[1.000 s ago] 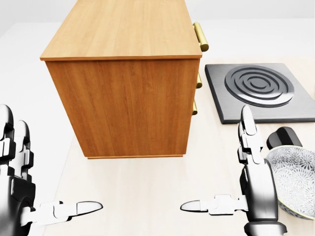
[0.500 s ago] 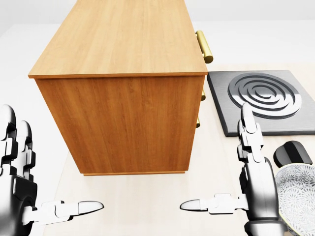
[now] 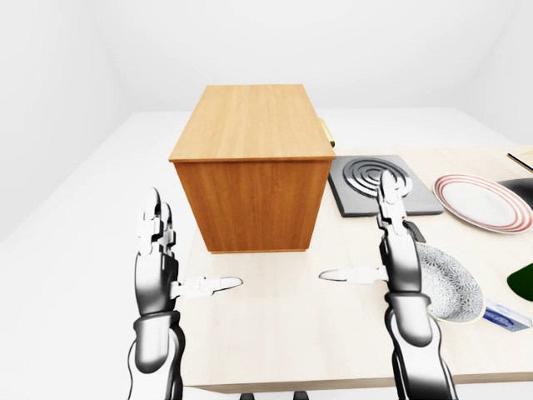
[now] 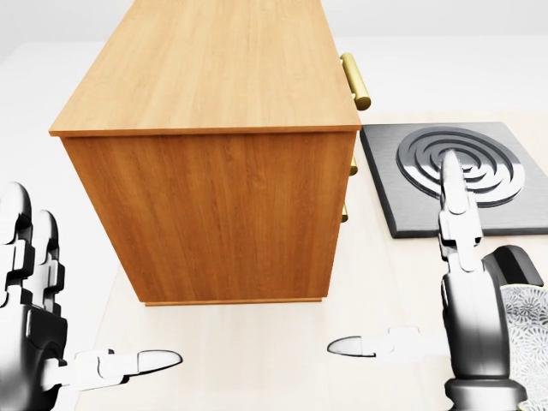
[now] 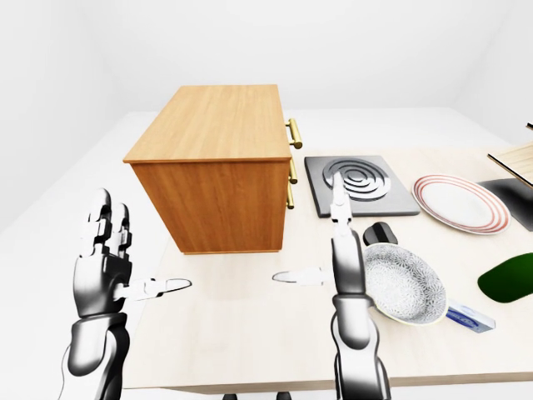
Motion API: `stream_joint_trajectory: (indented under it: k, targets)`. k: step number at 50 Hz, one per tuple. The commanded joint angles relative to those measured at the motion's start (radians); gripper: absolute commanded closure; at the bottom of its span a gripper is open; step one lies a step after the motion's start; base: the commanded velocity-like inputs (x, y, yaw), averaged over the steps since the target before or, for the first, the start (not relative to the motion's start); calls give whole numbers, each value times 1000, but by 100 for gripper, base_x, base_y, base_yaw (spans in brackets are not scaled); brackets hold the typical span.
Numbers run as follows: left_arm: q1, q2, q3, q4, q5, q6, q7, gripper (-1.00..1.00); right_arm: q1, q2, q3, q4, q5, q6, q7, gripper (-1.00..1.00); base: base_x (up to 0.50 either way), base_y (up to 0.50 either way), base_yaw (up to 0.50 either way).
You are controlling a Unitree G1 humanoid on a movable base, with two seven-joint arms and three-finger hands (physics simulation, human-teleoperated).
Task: Put the bowl on the top of the cabinet.
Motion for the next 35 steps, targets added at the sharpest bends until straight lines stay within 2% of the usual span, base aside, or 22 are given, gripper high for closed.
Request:
stream_joint_trajectory:
  k: [1, 9, 17, 27, 35]
  targets:
    - [-8, 1, -4, 21, 5, 0, 4, -100, -8, -26, -42, -180, -214, 0, 99, -100, 0, 0, 0]
    - [-12, 2, -3, 46, 7, 0, 10, -100, -13, -48, -104, -238, -278, 0, 253, -100, 0, 0, 0]
    - [-17, 3, -2, 34, 7, 0, 13, -100, 74, -59, -157, -291, -380, 0, 497, -100, 0, 0, 0]
    - [-16, 2, -1, 31, 8, 0, 16, -100, 159, -16, -282, -320, -461, 0, 699, -100, 0, 0, 0]
    - [-12, 2, -3, 24, 7, 0, 14, -100, 186, 13, -413, -329, -466, 0, 709, -100, 0, 0, 0]
